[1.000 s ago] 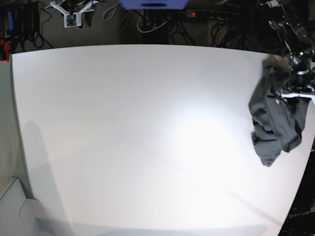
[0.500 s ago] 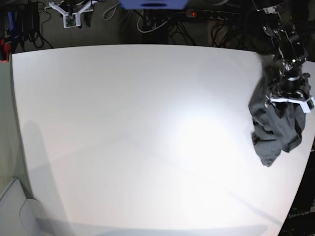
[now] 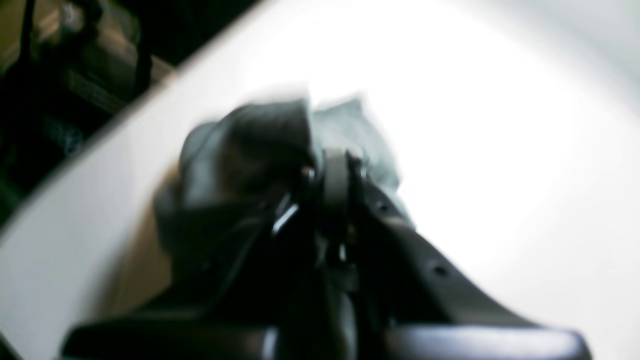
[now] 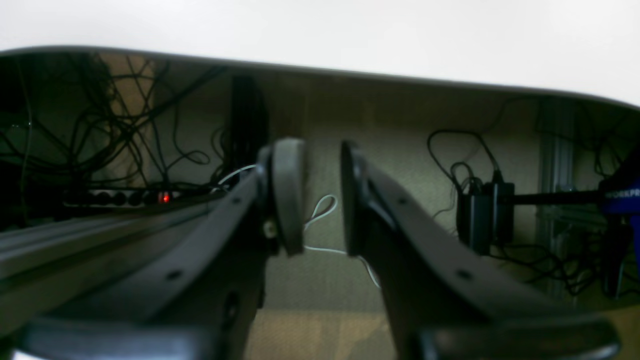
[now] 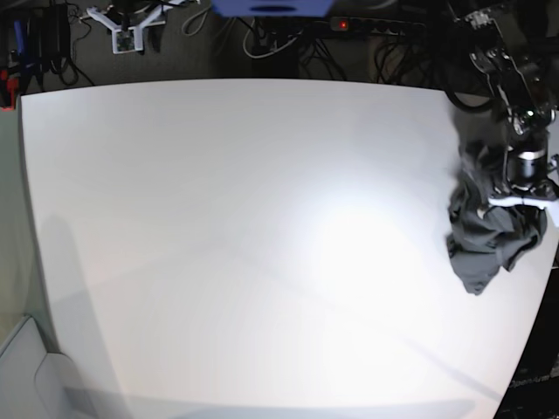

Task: Layout the t-shirt on the table in an organized manner, then fold the t-shirt properly
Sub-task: 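Lift the t-shirt with the left gripper and drag it across the table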

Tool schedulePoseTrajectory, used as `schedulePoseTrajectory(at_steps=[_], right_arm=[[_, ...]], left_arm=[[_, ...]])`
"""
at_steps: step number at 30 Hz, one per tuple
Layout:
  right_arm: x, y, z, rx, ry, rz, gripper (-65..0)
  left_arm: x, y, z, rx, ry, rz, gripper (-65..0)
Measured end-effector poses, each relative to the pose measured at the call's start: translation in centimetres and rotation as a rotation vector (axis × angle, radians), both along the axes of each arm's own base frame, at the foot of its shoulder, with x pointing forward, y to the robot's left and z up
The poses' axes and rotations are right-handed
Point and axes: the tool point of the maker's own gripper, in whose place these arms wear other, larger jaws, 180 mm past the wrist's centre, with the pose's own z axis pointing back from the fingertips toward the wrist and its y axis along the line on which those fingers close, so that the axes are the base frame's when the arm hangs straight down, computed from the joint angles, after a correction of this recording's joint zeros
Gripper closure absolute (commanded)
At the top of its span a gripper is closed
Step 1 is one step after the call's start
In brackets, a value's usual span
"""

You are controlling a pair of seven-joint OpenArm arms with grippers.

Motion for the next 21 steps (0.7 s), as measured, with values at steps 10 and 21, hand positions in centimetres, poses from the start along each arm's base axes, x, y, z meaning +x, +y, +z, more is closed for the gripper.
schedulePoseTrajectory(at_steps=[10, 21], right_arm=[[1.3, 1.0, -0.9, 0.027, 0.055, 0.091, -14.7], [2.2, 1.1, -1.1, 0.026, 0.081, 0.110, -14.7]], left_arm=[[4.4, -6.5, 7.0, -0.001, -0.133, -0.188, -0.4], [8.2, -18.7, 10.1, -0.055, -0.196, -0.488, -0.4]])
